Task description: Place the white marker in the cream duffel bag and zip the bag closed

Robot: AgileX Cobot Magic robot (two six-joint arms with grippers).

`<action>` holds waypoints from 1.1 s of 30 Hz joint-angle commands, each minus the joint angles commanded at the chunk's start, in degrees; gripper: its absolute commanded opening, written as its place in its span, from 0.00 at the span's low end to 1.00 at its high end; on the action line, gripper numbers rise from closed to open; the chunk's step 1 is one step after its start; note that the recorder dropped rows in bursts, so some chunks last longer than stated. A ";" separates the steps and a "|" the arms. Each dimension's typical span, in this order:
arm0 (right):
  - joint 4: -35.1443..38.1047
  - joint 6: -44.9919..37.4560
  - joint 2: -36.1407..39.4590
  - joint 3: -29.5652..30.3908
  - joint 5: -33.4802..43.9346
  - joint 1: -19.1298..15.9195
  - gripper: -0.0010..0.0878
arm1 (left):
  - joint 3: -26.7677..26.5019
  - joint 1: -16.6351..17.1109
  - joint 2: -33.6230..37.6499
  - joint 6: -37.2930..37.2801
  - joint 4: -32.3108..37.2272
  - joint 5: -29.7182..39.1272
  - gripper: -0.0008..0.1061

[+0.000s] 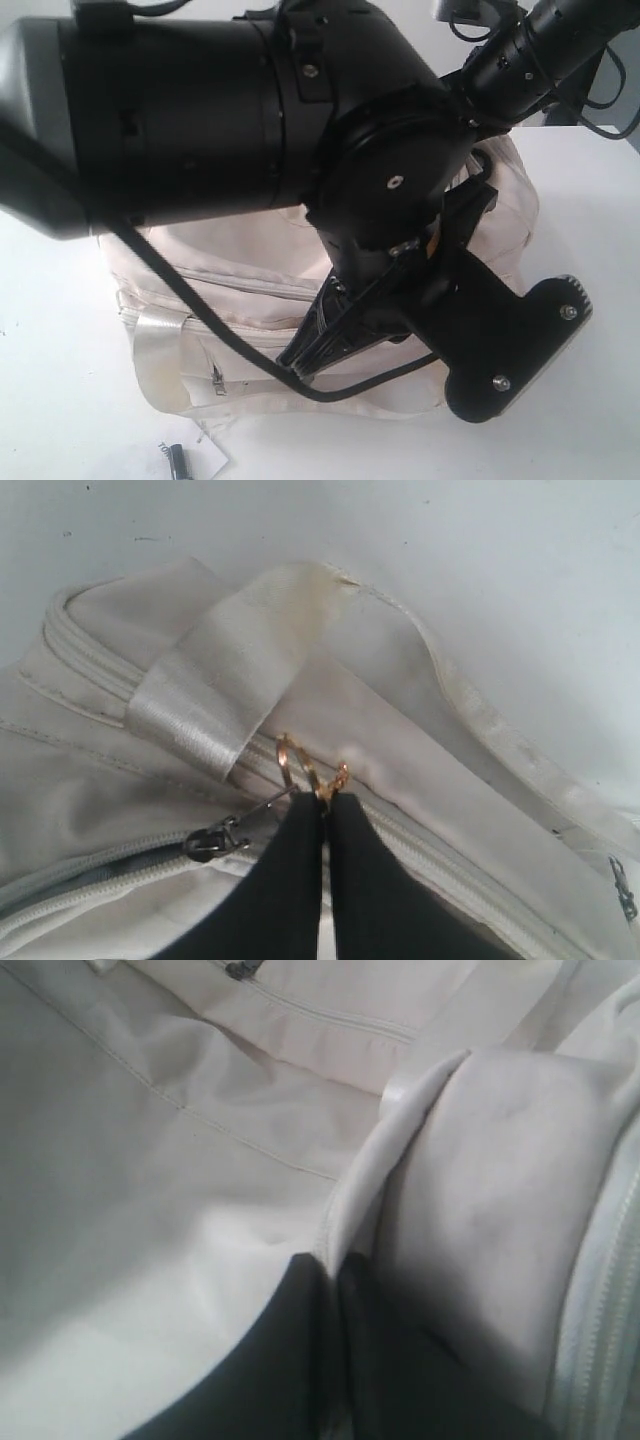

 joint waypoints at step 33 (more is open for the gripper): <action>-0.98 16.80 -8.14 1.83 13.73 0.13 0.56 | 0.00 0.00 0.00 0.00 0.00 -2.98 0.01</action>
